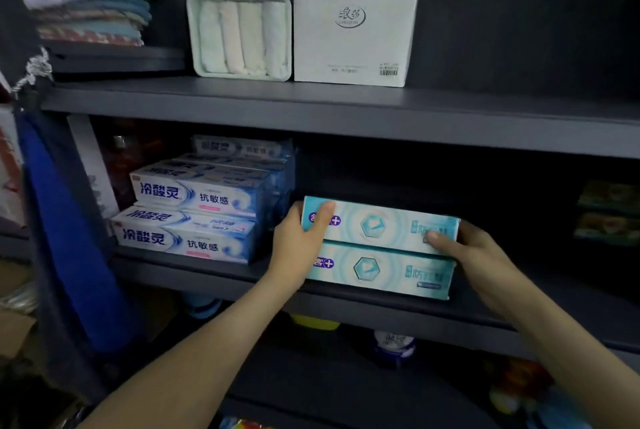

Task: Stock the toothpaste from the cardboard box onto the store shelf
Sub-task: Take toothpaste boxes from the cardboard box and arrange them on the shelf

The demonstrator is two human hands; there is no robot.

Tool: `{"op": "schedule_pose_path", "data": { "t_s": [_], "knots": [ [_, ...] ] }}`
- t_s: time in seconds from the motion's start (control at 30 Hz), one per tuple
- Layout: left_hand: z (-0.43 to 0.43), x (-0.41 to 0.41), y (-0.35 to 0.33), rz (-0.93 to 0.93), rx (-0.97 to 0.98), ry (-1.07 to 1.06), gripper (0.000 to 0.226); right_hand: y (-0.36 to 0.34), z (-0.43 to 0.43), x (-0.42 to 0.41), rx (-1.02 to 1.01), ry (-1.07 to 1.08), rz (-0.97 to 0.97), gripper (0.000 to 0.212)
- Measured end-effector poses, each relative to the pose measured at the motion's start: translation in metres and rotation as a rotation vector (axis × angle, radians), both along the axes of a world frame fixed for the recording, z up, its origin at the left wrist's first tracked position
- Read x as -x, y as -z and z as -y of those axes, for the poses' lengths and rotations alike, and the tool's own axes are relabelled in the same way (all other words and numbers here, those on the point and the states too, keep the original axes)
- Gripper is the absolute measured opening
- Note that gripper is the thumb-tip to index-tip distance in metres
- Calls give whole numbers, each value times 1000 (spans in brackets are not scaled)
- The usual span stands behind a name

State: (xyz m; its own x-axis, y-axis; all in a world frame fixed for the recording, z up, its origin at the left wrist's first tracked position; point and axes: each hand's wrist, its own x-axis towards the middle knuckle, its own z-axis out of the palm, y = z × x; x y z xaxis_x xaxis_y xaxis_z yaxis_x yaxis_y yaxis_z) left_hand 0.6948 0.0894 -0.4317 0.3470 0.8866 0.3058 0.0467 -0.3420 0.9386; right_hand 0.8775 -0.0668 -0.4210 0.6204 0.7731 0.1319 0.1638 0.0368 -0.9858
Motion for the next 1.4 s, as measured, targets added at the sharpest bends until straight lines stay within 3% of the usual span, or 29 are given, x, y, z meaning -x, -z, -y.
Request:
{"op": "schedule_pose_path", "data": {
  "t_s": [0.23,0.37,0.5,0.6,0.7,0.77,0.87,0.93,1.03,1.1,1.27,1.4],
  "knots": [
    [-19,-9,3,-193,-98,130,28,3,13,-22,-175,211,-42,15],
    [-16,14,14,-499,-207,218,38,0,51,-18,-225,218,-92,61],
    [-21,11,12,-593,-327,189,42,17,79,3,-126,267,-34,73],
    [-22,-2,9,-625,-404,116,41,24,77,24,-33,292,26,30],
    [-18,5,-6,-405,-330,-8,42,23,65,33,94,352,185,31],
    [-10,13,-12,-375,-509,-34,45,18,55,37,180,338,281,36],
    [6,14,-4,-677,-1034,78,55,20,38,45,279,259,425,49],
    [8,11,7,-869,-1166,140,57,27,26,48,322,231,634,71],
    [4,6,18,-873,-1175,117,49,33,9,49,407,260,1079,84],
    [3,2,20,-850,-1132,109,60,39,-3,50,398,242,1321,84],
    [-1,-13,21,-815,-1060,52,62,44,-33,43,407,292,1432,81],
    [-14,-36,17,-1024,-947,-2,58,32,-63,34,543,261,1444,81]
  ]
}}
